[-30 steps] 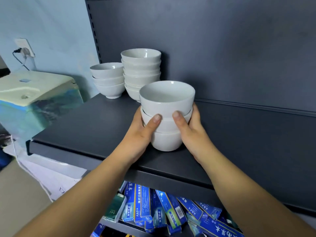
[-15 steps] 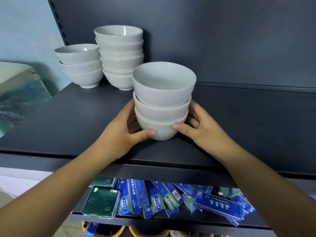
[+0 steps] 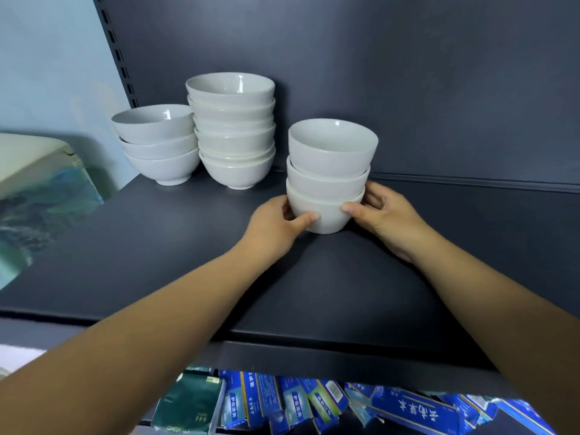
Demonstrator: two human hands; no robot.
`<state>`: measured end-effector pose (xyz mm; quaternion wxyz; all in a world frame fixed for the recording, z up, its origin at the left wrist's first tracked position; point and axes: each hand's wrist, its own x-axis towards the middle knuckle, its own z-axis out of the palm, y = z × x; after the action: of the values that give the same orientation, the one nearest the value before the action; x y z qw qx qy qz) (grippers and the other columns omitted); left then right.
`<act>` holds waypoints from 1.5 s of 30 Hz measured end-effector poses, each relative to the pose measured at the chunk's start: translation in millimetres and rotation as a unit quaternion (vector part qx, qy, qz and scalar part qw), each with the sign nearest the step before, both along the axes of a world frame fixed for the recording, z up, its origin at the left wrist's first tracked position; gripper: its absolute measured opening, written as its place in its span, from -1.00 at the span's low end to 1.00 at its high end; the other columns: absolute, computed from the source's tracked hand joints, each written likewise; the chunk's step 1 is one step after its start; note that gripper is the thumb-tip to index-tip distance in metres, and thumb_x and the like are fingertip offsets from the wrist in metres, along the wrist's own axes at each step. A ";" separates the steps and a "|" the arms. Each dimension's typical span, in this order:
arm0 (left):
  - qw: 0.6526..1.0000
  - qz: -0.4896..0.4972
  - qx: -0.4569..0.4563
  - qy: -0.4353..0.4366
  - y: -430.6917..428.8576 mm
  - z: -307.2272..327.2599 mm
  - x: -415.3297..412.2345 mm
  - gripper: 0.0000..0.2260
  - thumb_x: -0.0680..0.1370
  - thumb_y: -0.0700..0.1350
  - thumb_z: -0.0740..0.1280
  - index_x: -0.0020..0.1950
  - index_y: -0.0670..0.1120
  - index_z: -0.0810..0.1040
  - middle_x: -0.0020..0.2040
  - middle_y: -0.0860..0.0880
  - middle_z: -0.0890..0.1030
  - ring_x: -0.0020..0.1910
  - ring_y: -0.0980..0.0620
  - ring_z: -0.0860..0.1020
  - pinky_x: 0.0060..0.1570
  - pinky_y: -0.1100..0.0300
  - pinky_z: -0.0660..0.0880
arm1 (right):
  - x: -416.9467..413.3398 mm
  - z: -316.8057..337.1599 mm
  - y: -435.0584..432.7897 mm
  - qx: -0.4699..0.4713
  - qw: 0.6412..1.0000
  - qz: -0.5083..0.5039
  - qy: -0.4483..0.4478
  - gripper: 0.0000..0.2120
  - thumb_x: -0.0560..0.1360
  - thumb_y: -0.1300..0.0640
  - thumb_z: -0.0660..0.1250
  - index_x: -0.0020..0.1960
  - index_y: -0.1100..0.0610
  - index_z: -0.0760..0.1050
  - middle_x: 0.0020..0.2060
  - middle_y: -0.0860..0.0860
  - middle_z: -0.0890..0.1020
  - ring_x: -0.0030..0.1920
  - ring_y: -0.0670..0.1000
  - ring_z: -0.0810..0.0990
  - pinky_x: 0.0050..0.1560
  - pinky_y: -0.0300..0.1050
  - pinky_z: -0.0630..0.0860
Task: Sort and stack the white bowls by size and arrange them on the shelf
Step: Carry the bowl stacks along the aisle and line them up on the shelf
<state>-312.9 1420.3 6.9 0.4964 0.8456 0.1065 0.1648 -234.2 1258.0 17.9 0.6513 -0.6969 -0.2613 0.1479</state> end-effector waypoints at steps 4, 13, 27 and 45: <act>0.999 0.037 0.001 0.001 2.4 -2.2 26.5 -0.68 0.51 -0.06 0.36 0.21 -0.15 0.51 0.14 -0.02 0.60 0.10 0.05 0.54 0.04 0.28 0.43 | 23.9 -1.2 16.4 0.027 0.999 -0.015 0.010 -0.51 0.43 0.32 0.36 0.34 0.17 0.36 0.24 0.01 0.52 0.16 -0.12 0.52 0.20 -0.25 0.46; 0.994 0.087 0.059 0.019 18.7 -5.0 61.6 -0.66 0.54 -0.01 0.30 0.25 -0.13 0.46 0.17 -0.03 0.57 0.16 0.01 0.50 0.01 0.28 0.33 | 61.2 -9.5 47.0 0.057 0.998 -0.024 -0.010 -0.54 0.42 0.29 0.39 0.29 0.09 0.40 0.06 -0.17 0.54 0.05 -0.30 0.51 0.03 -0.44 0.47; 0.991 0.112 0.068 0.013 26.7 -8.0 77.2 -0.70 0.57 -0.04 0.24 0.23 -0.17 0.44 0.16 -0.08 0.57 0.15 -0.03 0.50 -0.02 0.26 0.31 | 81.4 -14.7 64.5 0.064 0.998 -0.021 -0.016 -0.61 0.41 0.25 0.41 0.15 -0.04 0.40 -0.01 -0.27 0.53 0.05 -0.26 0.52 -0.02 -0.43 0.48; 0.982 0.081 0.167 0.038 15.6 12.3 34.0 -0.80 0.57 -0.07 0.25 0.16 -0.07 0.54 0.07 0.00 0.60 0.03 0.09 0.51 -0.11 0.40 0.26 | 57.1 -8.8 45.8 -0.145 0.979 -0.089 -0.108 -0.45 0.45 -0.03 0.35 0.39 0.07 0.32 0.35 -0.01 0.42 0.34 -0.02 0.38 0.24 -0.21 0.31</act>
<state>-278.8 1435.9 19.2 0.3286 0.9110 0.1643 0.1873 -177.1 1303.8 9.1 0.5217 -0.8164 -0.2426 0.0497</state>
